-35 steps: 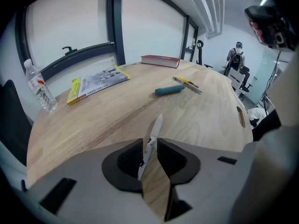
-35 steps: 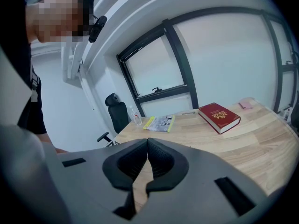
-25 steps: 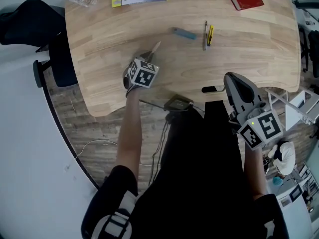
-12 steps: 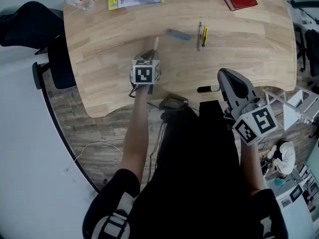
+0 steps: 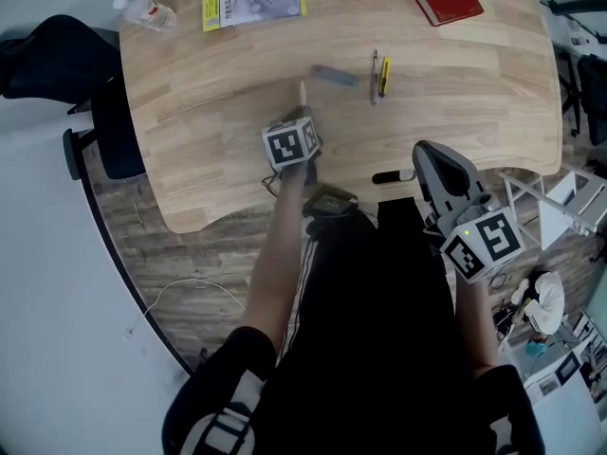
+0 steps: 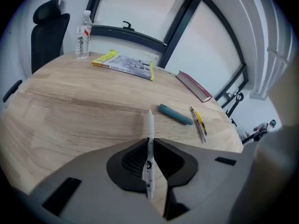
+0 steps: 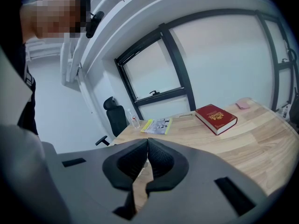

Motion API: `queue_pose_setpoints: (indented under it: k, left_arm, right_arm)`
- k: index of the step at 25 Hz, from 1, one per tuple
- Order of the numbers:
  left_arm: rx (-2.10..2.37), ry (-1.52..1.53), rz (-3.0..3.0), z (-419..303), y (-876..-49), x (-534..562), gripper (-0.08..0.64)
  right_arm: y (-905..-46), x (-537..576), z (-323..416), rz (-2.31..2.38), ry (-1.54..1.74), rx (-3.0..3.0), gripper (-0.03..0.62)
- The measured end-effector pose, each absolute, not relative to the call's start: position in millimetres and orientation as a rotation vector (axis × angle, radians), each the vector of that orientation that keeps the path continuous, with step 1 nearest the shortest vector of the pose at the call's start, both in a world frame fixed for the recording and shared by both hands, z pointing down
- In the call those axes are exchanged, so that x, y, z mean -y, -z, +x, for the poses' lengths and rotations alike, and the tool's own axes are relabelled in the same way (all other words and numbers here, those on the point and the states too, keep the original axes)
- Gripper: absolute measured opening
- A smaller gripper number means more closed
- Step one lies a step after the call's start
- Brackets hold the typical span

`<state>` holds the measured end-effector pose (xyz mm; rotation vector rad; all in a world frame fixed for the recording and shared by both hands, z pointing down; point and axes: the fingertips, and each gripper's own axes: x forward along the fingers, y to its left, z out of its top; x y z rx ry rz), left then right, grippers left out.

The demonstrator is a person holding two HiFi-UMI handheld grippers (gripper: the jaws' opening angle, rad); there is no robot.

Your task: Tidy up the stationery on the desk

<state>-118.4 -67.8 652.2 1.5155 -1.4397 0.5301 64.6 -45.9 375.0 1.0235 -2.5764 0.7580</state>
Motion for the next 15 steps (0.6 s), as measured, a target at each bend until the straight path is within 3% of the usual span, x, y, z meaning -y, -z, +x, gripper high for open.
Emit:
queue_pose_setpoints:
  k: [10, 15]
  left_arm:
    - [1.499, -0.504, 1.429, -119.7, -660.2, 70.0, 0.069]
    - [1.467, -0.509, 1.472, -112.0, -657.2, 70.8, 0.156]
  right_arm:
    - [-374.2, 44.0, 66.1, 1.025, -0.759, 2.573, 0.020]
    - [-374.7, 43.7, 65.7, 1.023, -0.756, 2.570, 0.020]
